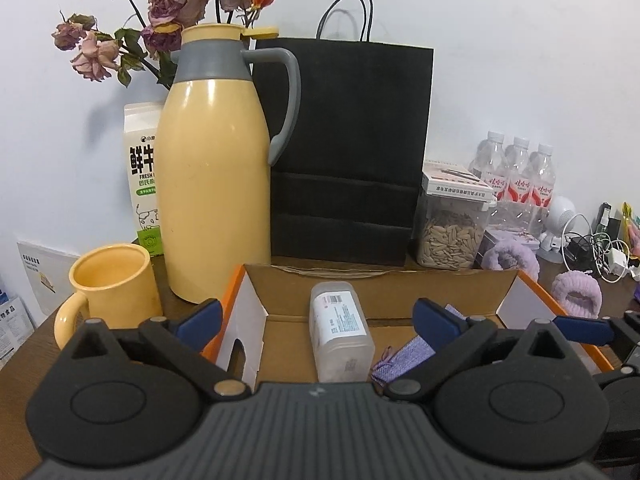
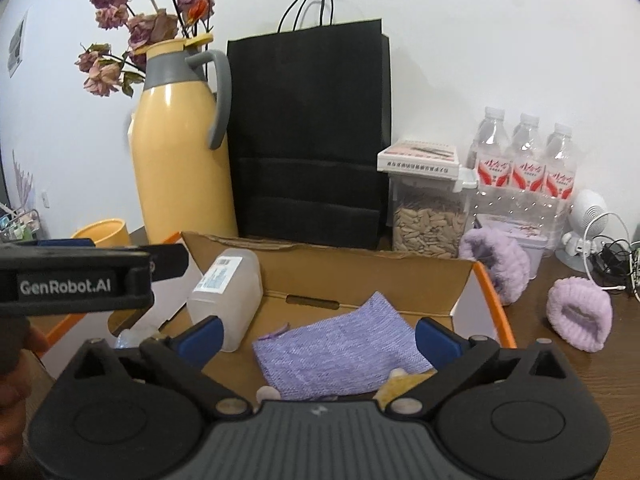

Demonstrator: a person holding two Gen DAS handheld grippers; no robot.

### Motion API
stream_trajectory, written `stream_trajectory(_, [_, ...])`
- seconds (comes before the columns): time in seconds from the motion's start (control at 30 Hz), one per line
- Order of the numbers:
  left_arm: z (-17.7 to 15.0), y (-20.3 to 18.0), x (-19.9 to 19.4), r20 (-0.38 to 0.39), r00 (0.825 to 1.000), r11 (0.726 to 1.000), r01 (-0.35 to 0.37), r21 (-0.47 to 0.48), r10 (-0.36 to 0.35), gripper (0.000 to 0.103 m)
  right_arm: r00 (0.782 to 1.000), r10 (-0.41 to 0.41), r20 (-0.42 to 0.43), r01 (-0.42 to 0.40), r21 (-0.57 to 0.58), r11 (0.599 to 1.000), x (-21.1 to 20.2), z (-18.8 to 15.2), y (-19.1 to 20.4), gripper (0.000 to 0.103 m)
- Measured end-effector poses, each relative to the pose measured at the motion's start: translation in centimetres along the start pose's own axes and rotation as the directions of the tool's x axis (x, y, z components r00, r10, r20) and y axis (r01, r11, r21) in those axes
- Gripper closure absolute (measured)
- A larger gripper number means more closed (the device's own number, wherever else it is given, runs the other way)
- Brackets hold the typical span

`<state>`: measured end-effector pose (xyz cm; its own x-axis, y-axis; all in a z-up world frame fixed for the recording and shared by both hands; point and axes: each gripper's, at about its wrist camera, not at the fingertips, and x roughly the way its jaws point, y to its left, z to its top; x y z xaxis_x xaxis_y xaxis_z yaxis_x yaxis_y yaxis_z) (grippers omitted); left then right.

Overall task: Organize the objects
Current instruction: 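Drop the purple pouch into the box with the right gripper while the left drops the container, then move both grippers back toward the remaining items on the table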

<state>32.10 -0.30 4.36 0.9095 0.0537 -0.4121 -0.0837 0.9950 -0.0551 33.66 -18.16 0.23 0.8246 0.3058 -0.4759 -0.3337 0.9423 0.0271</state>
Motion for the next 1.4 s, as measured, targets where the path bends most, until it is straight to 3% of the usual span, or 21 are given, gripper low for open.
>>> stream_trajectory(0.6, [0.6,0.3,-6.8,0.118,0.993,1.0,0.024,0.005,-0.024,0.0,0.994,-0.032,0.108,0.033,-0.008,0.999,-6.1,0.5,-0.2,0.0])
stream_trajectory(0.97, [-1.0,1.9,-11.5,0.104,0.994,1.0,-0.017,0.008,0.016,0.0,0.988,-0.07,0.139,0.078,-0.049,0.996,-12.2,-1.6,-0.8,0.0])
stream_trajectory(1.17, [-2.4,2.9,-13.3,0.075,0.996,0.999,-0.046,0.017,0.044,0.0,0.987,-0.117,0.113,0.125,-0.067,0.99,-14.9,-3.9,-2.1,0.0])
stream_trajectory(1.4, [-4.8,3.5,-14.4,0.013,0.997,0.996,-0.077,0.045,0.076,0.0,0.983,-0.182,0.004,0.181,-0.072,0.981,-15.4,-8.0,-4.0,0.0])
